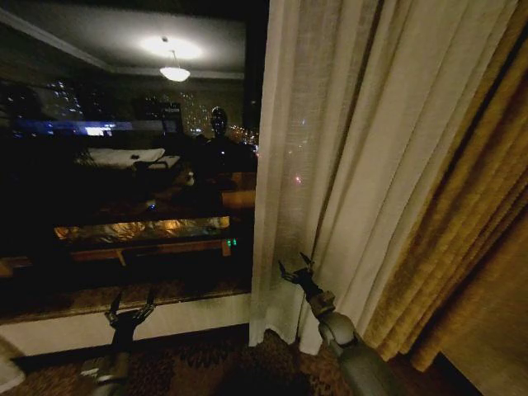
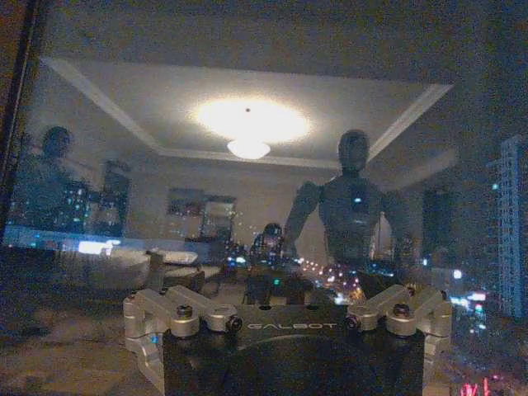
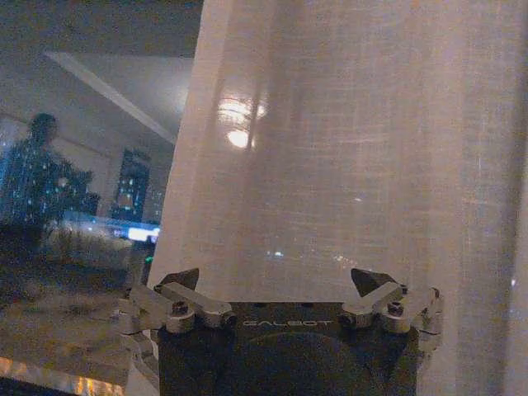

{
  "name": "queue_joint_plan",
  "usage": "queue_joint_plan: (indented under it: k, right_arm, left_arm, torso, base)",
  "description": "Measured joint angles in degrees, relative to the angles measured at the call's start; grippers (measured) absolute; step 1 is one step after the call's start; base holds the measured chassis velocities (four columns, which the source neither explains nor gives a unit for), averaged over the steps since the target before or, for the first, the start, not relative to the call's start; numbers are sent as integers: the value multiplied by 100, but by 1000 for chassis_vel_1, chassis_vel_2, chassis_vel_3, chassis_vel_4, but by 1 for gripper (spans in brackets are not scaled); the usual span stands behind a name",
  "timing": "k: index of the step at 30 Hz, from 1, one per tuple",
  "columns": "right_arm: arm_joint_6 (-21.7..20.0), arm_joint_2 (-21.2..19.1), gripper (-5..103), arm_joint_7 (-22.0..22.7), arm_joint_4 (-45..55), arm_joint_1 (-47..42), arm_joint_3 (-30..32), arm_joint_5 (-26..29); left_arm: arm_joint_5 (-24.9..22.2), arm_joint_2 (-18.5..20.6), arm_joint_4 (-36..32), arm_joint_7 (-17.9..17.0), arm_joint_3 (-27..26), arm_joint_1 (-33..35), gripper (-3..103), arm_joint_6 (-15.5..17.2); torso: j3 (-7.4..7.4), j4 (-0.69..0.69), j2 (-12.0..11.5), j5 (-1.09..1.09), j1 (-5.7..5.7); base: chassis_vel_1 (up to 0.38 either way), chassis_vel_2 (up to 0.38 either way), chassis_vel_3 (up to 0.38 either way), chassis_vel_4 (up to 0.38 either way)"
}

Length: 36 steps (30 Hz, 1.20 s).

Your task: Open the curtains by pulling them apart, changing their state from closed to fully open.

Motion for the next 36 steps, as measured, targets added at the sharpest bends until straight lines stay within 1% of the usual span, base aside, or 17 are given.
queue_joint_plan:
  k: [1,5,7,10,21,26,33,36]
  right_arm:
    - [0,0,100,0,0,0,0,0]
    - [-20,67,100,-275,-27,30,-69,84]
    - [-32,87,100,-312,-34,42,-93,77]
    - [-67,186,100,-149,-101,127,-286,101]
    - [-169,270,100,-127,-326,324,-413,176]
    - [-151,293,100,-165,-532,473,-427,290]
    - [-126,301,100,-119,-676,633,-477,357]
    - [-160,335,100,78,-721,701,-528,255]
  left_arm:
    - [0,0,0,0,0,0,100,0]
    - [0,0,0,1,1,0,100,0]
    - [0,0,0,1,1,0,100,0]
    - [0,0,0,1,1,0,100,0]
    - [0,0,0,2,1,0,100,0]
    - [0,0,0,2,1,1,100,0]
    - [0,0,0,2,1,0,100,0]
    - [0,0,0,2,1,0,100,0]
  torso:
    - [0,0,0,0,0]
    - [0,0,0,-1,1]
    - [0,0,0,-2,1]
    - [0,0,1,-3,0]
    - [0,1,1,-3,0]
    - [-1,0,1,-2,0]
    - [-1,0,1,-3,-1]
    - [-1,1,0,-1,0]
  base:
    - [0,0,0,0]
    - [0,0,0,0]
    - [0,0,0,0]
    - [0,0,0,0]
    - [-7,7,0,-15]
    - [-29,93,47,-76]
    - [-139,162,135,-163]
    - [-215,238,237,-226]
